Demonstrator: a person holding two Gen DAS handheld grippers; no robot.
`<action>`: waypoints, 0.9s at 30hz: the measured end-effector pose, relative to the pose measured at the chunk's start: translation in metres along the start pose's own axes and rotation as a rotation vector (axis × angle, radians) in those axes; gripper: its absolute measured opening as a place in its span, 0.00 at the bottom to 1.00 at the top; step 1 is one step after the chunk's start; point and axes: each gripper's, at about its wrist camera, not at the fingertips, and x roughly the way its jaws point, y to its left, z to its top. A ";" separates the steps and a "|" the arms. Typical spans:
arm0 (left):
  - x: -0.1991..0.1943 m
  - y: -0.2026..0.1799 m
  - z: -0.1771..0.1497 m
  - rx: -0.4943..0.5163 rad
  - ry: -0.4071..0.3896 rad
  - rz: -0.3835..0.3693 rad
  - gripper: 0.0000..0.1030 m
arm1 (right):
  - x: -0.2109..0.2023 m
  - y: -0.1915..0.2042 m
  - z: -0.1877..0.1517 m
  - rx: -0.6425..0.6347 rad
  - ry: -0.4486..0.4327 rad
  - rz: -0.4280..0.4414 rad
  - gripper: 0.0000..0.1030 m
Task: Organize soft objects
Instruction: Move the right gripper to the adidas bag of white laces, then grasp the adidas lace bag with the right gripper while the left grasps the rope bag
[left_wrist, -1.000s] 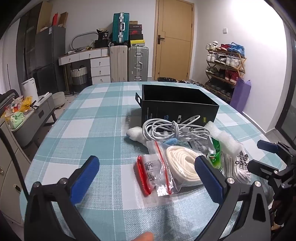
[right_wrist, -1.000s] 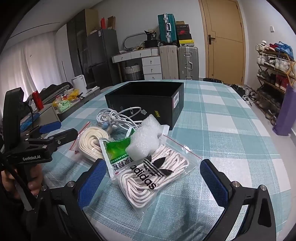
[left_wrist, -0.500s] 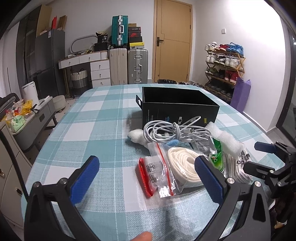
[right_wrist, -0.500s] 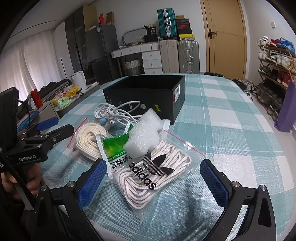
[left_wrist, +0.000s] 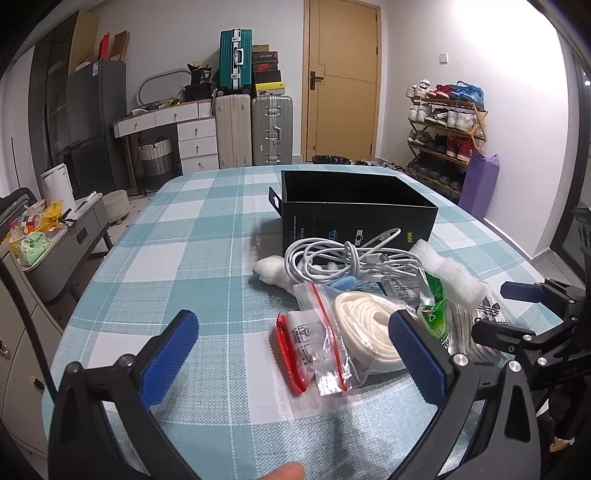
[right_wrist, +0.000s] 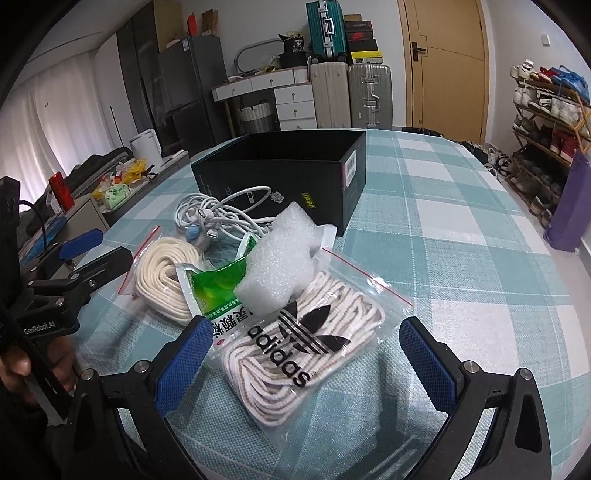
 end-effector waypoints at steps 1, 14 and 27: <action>0.001 -0.001 0.000 0.003 0.004 0.000 1.00 | 0.001 0.001 0.001 -0.004 0.003 0.001 1.00; 0.007 -0.009 -0.002 0.031 0.036 -0.025 1.00 | 0.009 -0.004 0.001 0.017 0.052 -0.036 0.99; 0.008 -0.013 0.000 0.041 0.042 -0.032 1.00 | 0.010 -0.008 0.001 -0.025 0.082 -0.070 0.61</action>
